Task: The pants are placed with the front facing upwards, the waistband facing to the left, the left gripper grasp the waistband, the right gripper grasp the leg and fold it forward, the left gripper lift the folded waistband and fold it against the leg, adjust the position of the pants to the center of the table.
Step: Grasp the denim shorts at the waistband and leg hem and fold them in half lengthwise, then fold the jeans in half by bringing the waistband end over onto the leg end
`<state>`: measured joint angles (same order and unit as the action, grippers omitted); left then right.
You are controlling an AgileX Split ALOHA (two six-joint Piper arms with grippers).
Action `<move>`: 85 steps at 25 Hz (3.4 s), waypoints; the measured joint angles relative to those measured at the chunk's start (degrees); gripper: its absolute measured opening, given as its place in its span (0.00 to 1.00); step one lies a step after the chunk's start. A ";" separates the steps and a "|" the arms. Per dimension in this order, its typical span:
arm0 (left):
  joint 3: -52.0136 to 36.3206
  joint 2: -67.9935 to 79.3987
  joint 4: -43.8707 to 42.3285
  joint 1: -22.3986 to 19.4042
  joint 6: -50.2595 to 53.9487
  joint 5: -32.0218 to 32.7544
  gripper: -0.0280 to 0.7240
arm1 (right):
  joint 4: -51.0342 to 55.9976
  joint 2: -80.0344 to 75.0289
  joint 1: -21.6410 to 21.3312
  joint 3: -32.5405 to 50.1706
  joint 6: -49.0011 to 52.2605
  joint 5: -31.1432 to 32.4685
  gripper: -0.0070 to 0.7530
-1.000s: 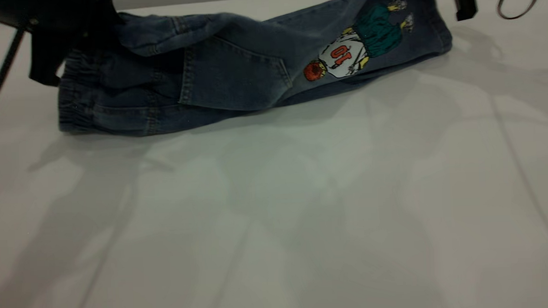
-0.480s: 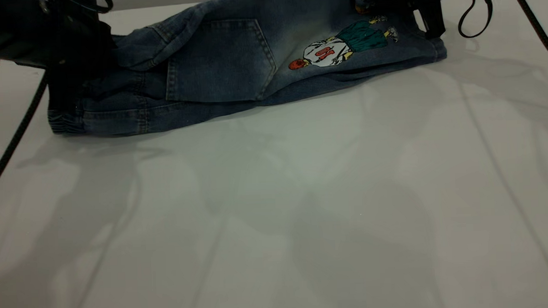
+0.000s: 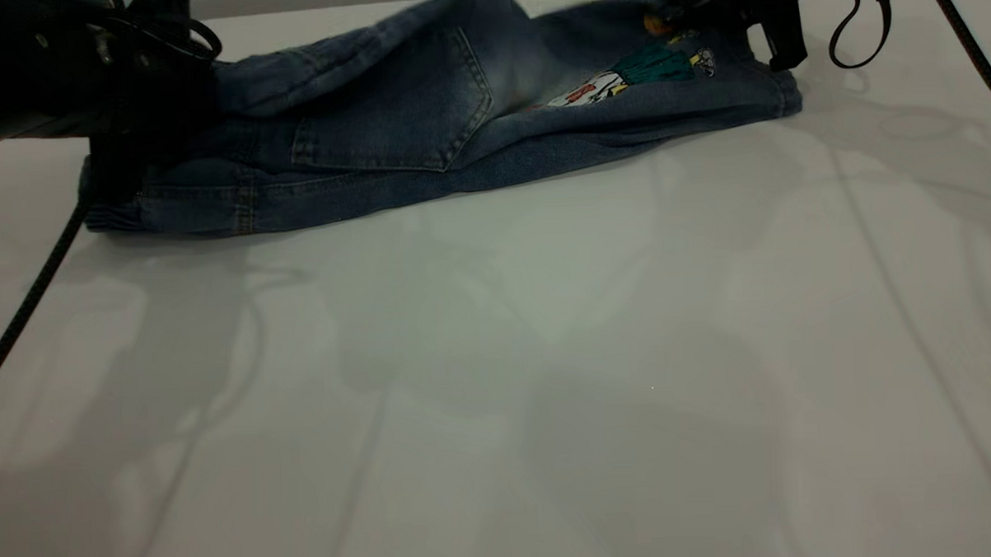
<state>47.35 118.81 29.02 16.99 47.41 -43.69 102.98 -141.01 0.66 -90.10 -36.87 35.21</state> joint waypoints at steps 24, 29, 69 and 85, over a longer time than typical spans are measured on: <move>0.00 -13.28 -29.53 -7.81 -2.96 21.00 0.75 | -8.61 0.05 0.00 0.00 -8.11 22.63 0.61; 0.00 -21.13 -32.06 -14.87 -3.01 38.72 0.75 | -15.81 0.05 1.13 0.00 -7.85 21.13 0.61; 1.79 -15.95 27.59 -37.30 -63.65 75.54 0.75 | -22.89 0.10 6.23 -0.02 -7.41 16.22 0.61; 4.47 -5.43 47.15 -37.29 -81.83 77.73 0.75 | -22.84 0.10 6.23 -0.07 -7.41 17.03 0.61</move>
<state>51.82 113.38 76.17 -20.30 -34.42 34.04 80.15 -140.91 6.89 -90.17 -44.28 52.24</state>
